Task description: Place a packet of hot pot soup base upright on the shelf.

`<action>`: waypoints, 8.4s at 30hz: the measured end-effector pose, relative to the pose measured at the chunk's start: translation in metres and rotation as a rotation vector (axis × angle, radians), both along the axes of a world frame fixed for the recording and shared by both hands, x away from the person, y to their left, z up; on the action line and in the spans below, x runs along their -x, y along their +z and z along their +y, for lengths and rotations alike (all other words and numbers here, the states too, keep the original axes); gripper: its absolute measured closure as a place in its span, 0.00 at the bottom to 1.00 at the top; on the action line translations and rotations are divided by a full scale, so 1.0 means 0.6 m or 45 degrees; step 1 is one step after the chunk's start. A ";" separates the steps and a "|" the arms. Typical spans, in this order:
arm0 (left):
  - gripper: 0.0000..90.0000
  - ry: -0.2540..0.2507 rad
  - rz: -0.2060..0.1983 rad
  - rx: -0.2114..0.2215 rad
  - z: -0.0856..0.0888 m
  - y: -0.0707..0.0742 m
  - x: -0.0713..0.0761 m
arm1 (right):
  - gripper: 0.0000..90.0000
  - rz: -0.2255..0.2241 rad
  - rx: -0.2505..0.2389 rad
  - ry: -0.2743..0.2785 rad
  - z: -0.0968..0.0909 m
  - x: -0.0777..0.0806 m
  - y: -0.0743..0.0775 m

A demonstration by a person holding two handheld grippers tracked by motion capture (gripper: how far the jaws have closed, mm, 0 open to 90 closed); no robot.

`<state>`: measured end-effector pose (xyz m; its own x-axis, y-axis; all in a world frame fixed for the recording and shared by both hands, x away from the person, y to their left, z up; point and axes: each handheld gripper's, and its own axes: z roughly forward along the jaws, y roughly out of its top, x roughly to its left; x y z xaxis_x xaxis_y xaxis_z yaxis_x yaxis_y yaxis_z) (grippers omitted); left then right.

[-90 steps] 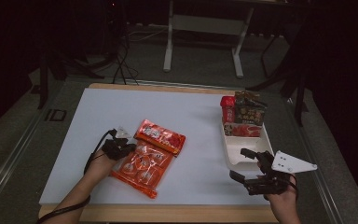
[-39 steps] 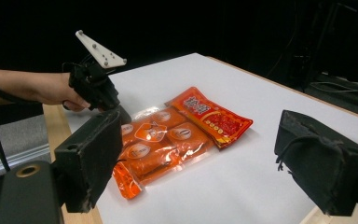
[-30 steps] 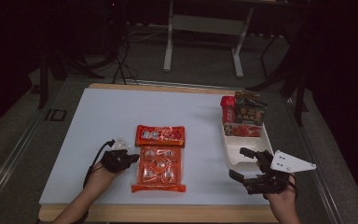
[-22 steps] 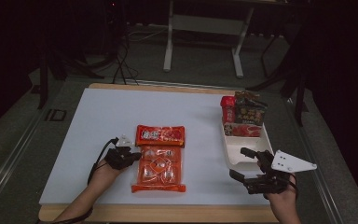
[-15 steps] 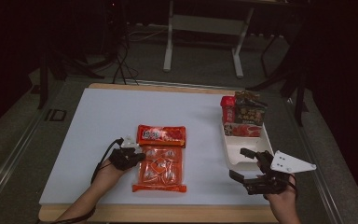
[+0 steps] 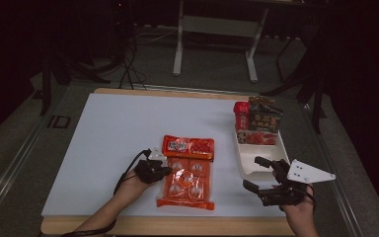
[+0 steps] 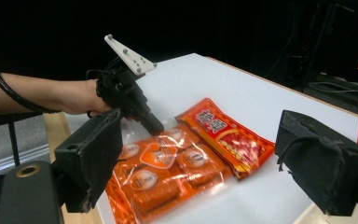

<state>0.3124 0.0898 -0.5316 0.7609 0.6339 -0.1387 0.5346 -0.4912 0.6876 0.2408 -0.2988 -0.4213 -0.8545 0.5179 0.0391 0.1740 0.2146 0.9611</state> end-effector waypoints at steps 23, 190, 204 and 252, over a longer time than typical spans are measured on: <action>1.00 -0.109 0.052 0.029 0.005 -0.002 0.053 | 0.17 -0.006 0.013 0.008 0.006 0.002 0.000; 0.97 -0.376 -0.424 0.669 -0.035 0.273 0.087 | 1.00 0.057 0.026 0.199 0.064 -0.012 0.070; 0.24 -0.211 -0.465 0.645 -0.014 0.275 0.100 | 1.00 -0.007 0.060 0.174 0.063 -0.037 0.128; 0.02 -0.025 -0.287 0.629 0.058 0.089 0.147 | 1.00 0.044 0.105 -0.321 -0.126 -0.133 0.140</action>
<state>0.2240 0.1245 -0.4782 0.8170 0.5202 -0.2488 0.3416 -0.0890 0.9356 0.3206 -0.3747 -0.3371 -0.6972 0.7167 0.0149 0.2642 0.2376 0.9348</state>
